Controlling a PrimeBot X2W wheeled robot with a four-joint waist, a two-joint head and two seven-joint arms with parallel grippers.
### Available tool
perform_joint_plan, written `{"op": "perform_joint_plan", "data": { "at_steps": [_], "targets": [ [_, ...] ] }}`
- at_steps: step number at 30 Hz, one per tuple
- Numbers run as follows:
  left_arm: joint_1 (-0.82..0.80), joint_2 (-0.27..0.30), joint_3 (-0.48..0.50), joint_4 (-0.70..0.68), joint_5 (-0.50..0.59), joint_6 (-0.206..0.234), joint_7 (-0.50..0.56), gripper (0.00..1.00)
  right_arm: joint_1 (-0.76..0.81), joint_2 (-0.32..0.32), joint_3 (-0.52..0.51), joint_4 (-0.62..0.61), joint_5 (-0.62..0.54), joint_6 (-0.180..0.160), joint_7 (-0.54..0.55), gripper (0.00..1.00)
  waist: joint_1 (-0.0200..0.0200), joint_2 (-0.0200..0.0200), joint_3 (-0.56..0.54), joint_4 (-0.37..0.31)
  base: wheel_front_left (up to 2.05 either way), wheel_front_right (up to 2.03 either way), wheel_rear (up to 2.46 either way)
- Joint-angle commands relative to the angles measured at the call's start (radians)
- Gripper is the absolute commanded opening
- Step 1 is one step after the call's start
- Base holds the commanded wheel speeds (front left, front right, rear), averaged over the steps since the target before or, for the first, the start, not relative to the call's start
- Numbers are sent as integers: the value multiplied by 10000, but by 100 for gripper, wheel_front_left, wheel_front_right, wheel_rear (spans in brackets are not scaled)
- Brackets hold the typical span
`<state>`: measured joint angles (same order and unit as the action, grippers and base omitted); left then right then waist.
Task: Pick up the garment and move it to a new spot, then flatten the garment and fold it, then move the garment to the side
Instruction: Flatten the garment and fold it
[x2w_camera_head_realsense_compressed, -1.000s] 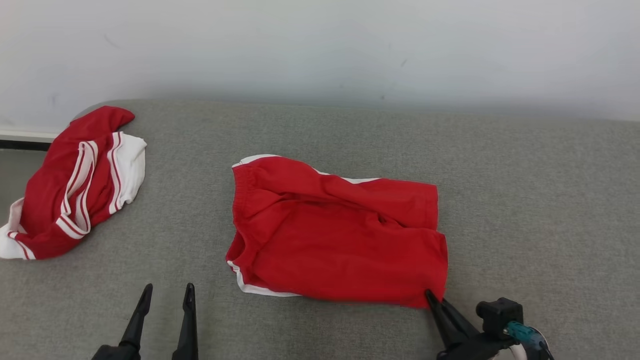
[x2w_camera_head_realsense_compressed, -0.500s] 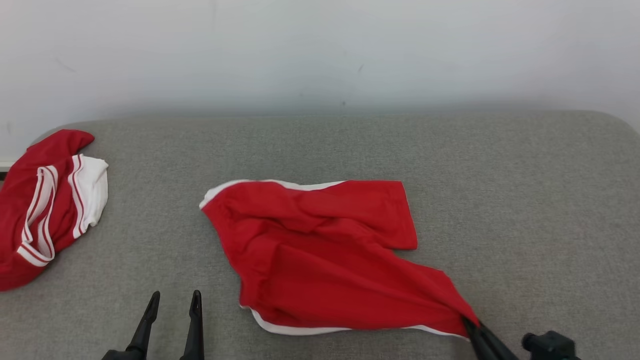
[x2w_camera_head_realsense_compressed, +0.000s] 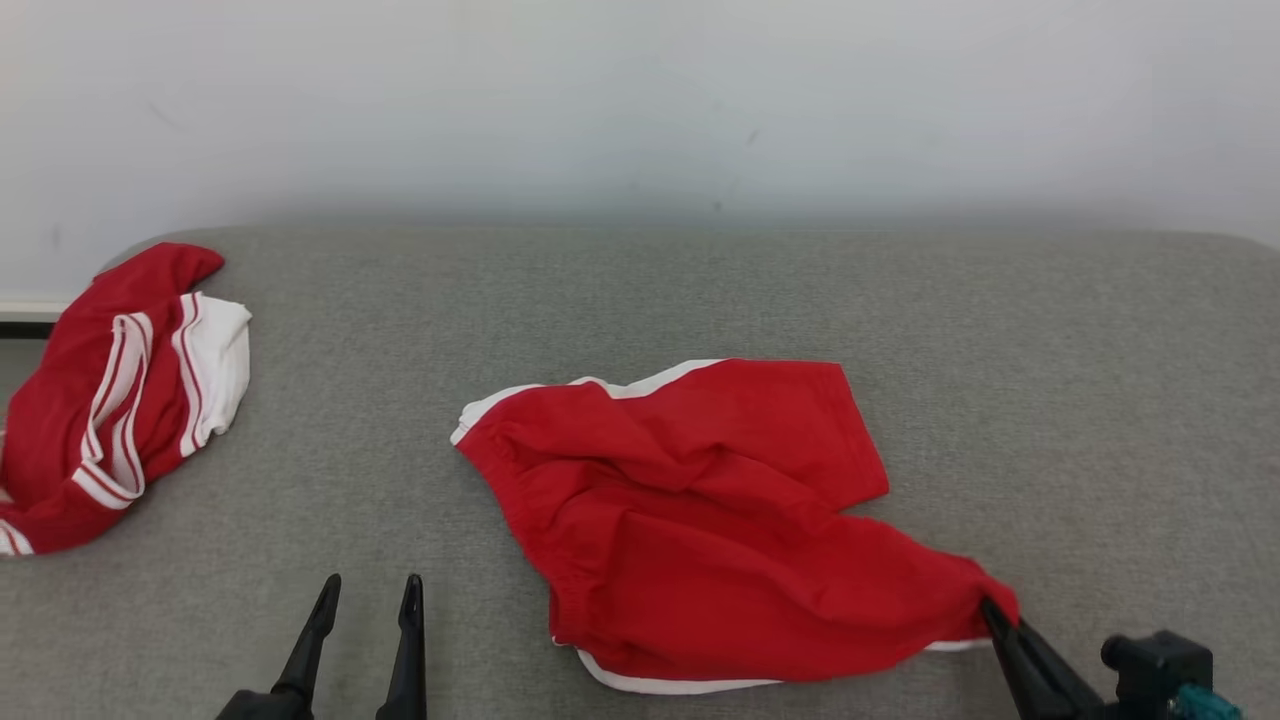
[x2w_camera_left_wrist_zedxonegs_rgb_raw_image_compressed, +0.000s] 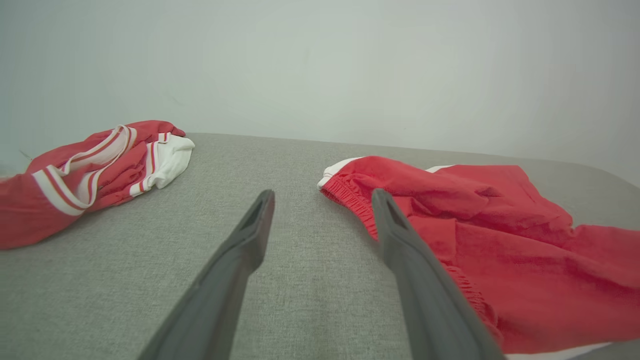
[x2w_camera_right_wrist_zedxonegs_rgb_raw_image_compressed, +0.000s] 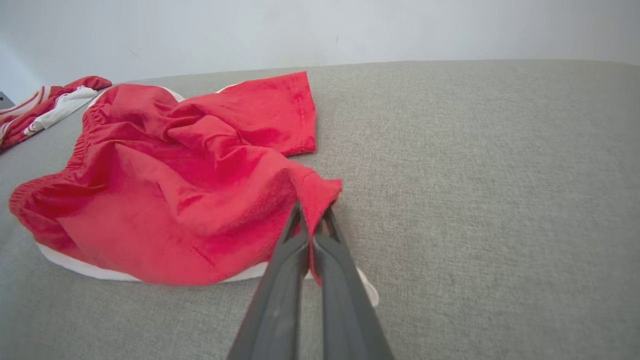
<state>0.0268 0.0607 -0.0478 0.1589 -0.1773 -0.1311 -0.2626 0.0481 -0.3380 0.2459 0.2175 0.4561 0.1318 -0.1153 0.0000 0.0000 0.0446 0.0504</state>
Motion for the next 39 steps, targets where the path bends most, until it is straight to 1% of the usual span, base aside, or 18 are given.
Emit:
{"op": "perform_joint_plan", "data": {
  "at_steps": [1, 5, 7, 12, 13, 14, 15, 16, 20, 23, 25, 30, 31, 35, 39],
  "targets": [
    [-96, -3, 3, 25, 9, 10, -33, 100, -328, -15, 6, 180, -66, -22, 0, 0, 0, 0, 42, 257, 0, 0, 0],
    [-218, -2, -124, 78, 38, 10, -33, 100, -1174, -116, 48, 1074, -134, -22, 32, 0, 0, 0, 121, 542, 0, 0, 0],
    [-275, -4, -178, 121, 40, 9, -33, 100, -1593, -211, 58, 1716, -237, -22, 80, 0, 0, 0, 155, 673, 0, 0, 0],
    [-352, -22, -302, 167, 46, 9, -33, 100, -2657, -165, 74, 3388, -256, -22, -115, 0, 0, 0, 267, 855, 0, 0, 0],
    [-375, -25, -313, 175, 51, 9, -33, 100, -2832, -143, 108, 3718, -240, -22, -172, 13, 0, 0, 286, 869, 0, 0, 0],
    [-397, -31, -322, 182, 52, 9, -33, 100, -2999, -107, 162, 3992, -220, -22, -246, 45, 0, 0, 301, 873, 0, 0, 0],
    [-413, -35, -331, 193, 50, 9, -33, 100, -3168, -73, 232, 4250, -208, -22, -332, 98, 0, 0, 310, 865, 0, 0, 0],
    [-422, -41, -338, 202, 42, 9, -33, 100, -3315, -55, 294, 4487, -204, -22, -419, 100, 0, 0, 315, 848, 0, 0, 0],
    [-425, -42, -298, 242, 9, 9, -33, 100, -3753, 3, 341, 5192, -261, -22, -945, 100, 0, 0, 271, 661, 0, 0, 0],
    [-398, 24, -227, 235, -26, 11, -32, 100, -3943, 6, 226, 5339, -310, -23, -1294, 100, 0, 0, 203, 464, 0, 0, 0],
    [-376, 79, -182, 215, -47, 11, -33, 100, -3937, 28, 129, 5161, -355, -23, -1436, 100, 0, 0, 164, 326, 0, 0, 0],
    [-350, 205, 52, 113, -63, 11, -33, 100, -3387, 189, -654, 3417, -704, -23, -1500, 100, 0, 0, 113, -67, 0, 0, 0],
    [-350, 205, 52, 113, -63, 11, -33, 100, -3387, 189, -654, 3417, -704, -23, -1500, 100, 0, 0, 113, -67, 0, 0, 0],
    [-281, 256, 109, 0, 27, 9, -33, 100, -2640, 591, -1378, 1785, -1121, -23, -1486, 100, 0, 0, 72, -237, 0, 0, 0],
    [-239, 282, 173, -54, 84, 9, -33, 100, -1838, 1021, -1852, 584, -1443, -23, -1488, 100, 0, 0, -54, -308, 0, 0, 0]
  ]
}}
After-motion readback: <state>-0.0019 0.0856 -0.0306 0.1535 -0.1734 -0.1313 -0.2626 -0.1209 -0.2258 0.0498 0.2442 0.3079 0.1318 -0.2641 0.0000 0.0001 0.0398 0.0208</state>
